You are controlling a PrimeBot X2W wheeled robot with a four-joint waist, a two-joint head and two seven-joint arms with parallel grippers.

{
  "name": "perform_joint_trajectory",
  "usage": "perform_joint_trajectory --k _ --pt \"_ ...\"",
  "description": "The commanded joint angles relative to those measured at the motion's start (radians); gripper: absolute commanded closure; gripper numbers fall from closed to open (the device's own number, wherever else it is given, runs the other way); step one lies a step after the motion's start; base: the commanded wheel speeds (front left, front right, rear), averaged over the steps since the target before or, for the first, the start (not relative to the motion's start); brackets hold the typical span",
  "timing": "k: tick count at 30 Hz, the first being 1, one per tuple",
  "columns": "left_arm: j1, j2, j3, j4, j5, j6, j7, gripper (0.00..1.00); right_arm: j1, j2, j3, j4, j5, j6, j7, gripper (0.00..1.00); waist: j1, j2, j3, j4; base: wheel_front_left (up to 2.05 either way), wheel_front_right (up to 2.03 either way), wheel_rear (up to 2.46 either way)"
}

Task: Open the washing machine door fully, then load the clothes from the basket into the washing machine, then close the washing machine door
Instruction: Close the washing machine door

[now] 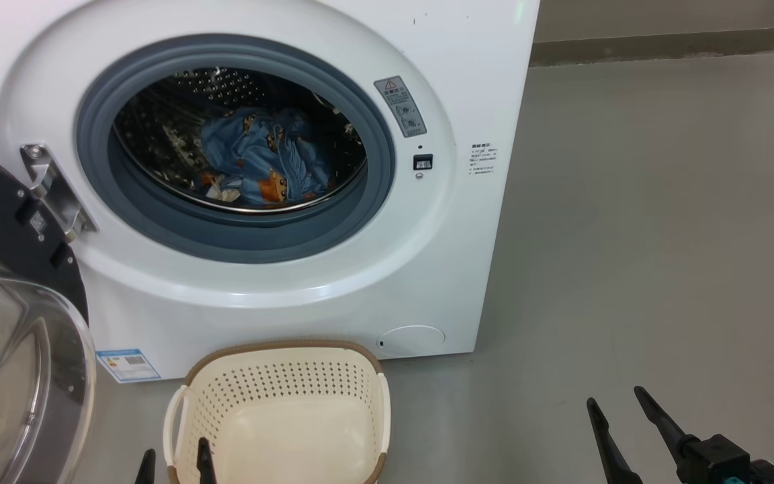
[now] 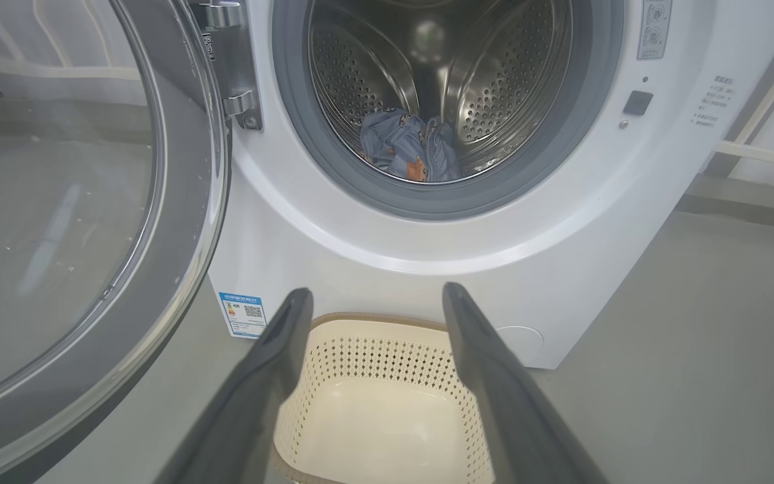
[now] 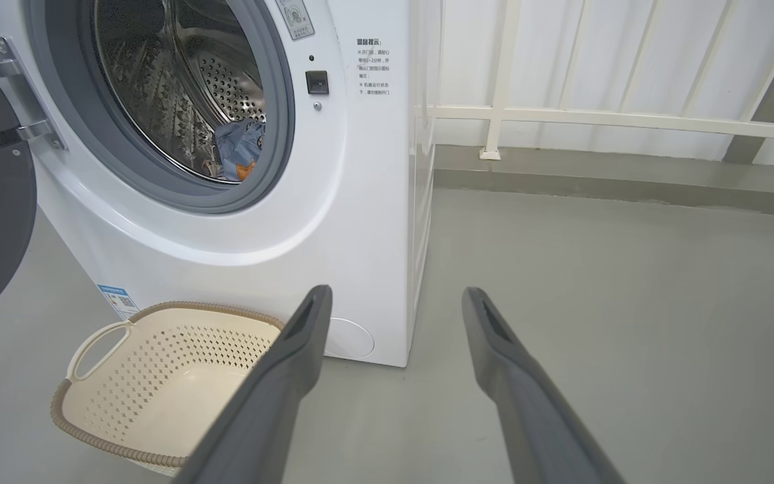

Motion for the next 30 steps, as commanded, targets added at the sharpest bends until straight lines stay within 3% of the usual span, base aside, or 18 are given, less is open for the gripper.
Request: perform_joint_trajectory --k 1,10,30 --pt "-0.023 0.009 0.032 -0.029 0.005 0.007 -0.006 0.0 -0.006 -0.007 0.023 -0.024 -0.008 0.002 -0.005 0.0 0.0 -0.0001 0.0 0.001 0.0 0.0 0.0" --pt "-0.023 0.009 0.032 -0.029 0.001 0.028 -0.006 0.0 -0.01 -0.006 0.024 -0.022 -0.007 0.002 -0.005 0.0 0.0 -0.0001 0.001 0.002 -0.45 0.45 0.0" --pt "-0.022 0.009 0.033 -0.036 0.006 0.027 -0.006 0.0 -0.013 0.001 0.028 -0.02 -0.005 0.002 -0.005 0.0 0.0 -0.0001 0.007 -0.009 -1.34 1.34 0.0"
